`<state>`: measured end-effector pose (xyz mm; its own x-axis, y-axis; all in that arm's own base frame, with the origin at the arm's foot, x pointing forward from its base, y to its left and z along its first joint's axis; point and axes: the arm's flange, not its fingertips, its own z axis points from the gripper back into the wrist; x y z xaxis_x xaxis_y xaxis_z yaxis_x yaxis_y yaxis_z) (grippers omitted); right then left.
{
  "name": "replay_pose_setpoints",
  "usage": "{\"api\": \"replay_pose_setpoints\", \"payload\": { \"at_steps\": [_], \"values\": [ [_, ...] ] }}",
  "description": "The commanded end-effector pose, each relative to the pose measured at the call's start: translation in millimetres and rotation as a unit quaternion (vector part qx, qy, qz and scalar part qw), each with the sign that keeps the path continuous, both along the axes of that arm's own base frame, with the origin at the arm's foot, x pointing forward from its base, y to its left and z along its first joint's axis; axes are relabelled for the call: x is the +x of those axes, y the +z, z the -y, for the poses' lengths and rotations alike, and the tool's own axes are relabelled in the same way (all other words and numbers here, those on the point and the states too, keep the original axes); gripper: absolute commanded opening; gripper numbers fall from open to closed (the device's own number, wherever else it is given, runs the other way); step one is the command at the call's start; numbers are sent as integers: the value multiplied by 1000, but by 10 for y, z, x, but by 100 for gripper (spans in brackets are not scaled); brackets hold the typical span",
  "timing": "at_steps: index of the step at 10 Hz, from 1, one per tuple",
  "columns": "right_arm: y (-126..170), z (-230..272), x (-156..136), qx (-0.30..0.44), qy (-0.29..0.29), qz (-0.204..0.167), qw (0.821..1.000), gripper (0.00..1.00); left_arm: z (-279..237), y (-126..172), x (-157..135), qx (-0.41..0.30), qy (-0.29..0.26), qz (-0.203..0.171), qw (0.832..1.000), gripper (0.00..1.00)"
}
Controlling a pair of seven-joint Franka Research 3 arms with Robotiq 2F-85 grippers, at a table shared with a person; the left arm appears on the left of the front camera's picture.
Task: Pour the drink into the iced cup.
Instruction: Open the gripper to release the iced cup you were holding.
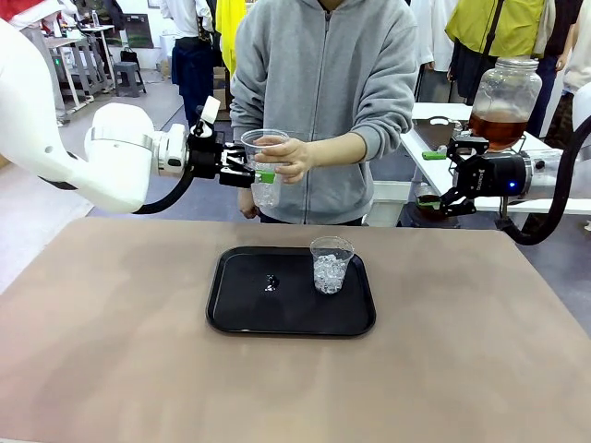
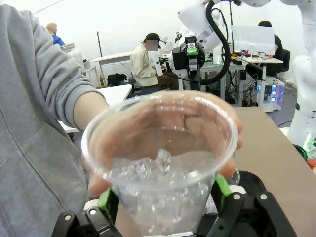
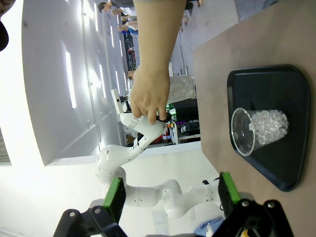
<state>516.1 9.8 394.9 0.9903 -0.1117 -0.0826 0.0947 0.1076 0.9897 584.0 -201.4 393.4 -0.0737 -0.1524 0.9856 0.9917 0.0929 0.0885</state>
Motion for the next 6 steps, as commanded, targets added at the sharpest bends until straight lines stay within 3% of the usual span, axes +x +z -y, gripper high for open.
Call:
{"api": "replay_pose_setpoints", "payload": {
  "at_steps": [1,6],
  "values": [
    [13,0,0,0,0,2,1000,100,-145,1,-97,-1,-8,-2,1000,100],
    [13,0,0,0,0,2,1000,100,-914,-291,-560,19,-18,-8,1000,100]
  ]
}}
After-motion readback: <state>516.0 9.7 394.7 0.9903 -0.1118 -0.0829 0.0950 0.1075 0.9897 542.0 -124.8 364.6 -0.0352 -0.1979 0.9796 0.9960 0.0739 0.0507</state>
